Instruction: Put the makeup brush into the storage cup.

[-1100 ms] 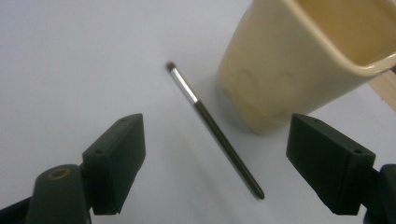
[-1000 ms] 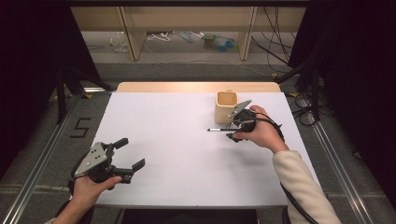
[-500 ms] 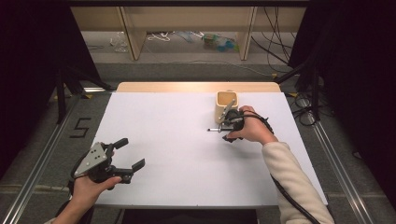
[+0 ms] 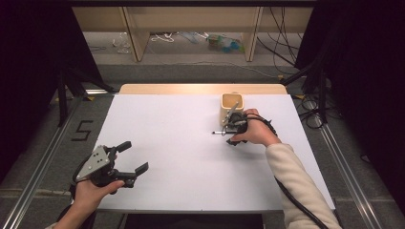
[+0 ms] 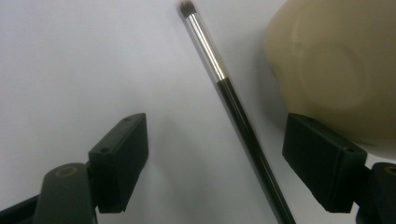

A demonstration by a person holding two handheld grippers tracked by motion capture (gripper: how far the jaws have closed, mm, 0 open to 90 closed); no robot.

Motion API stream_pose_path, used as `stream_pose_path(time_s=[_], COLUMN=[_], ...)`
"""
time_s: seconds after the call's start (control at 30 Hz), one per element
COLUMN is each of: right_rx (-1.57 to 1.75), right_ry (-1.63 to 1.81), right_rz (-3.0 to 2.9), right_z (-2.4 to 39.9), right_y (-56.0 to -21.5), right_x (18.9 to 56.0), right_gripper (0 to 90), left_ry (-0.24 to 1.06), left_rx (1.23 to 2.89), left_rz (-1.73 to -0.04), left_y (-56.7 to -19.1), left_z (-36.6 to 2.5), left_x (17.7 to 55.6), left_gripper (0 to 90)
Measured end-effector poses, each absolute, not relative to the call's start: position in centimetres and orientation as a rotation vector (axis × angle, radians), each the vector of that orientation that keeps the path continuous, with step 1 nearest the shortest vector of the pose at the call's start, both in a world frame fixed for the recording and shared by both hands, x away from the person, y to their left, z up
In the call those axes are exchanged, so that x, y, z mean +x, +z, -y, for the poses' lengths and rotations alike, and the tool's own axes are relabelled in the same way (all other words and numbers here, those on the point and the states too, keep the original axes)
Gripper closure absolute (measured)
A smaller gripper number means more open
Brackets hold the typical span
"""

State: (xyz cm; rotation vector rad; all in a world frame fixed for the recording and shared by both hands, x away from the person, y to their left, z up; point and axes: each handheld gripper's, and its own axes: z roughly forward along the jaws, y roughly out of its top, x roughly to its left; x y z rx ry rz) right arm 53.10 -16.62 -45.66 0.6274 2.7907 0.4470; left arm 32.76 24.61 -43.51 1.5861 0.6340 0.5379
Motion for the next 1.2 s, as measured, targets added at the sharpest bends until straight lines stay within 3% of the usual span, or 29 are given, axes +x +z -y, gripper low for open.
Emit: stream_pose_path(time_s=[1.2], right_rx=[0.700], right_ry=[0.509], right_rz=[-2.864], right_z=[17.0], right_y=[-46.5], right_x=[54.4], right_gripper=[28.4], left_ry=[0.536], left_rx=[1.588], left_rz=[-0.633], left_y=[-43.5], left_z=[-24.6], left_x=[32.7], left_gripper=[2.9])
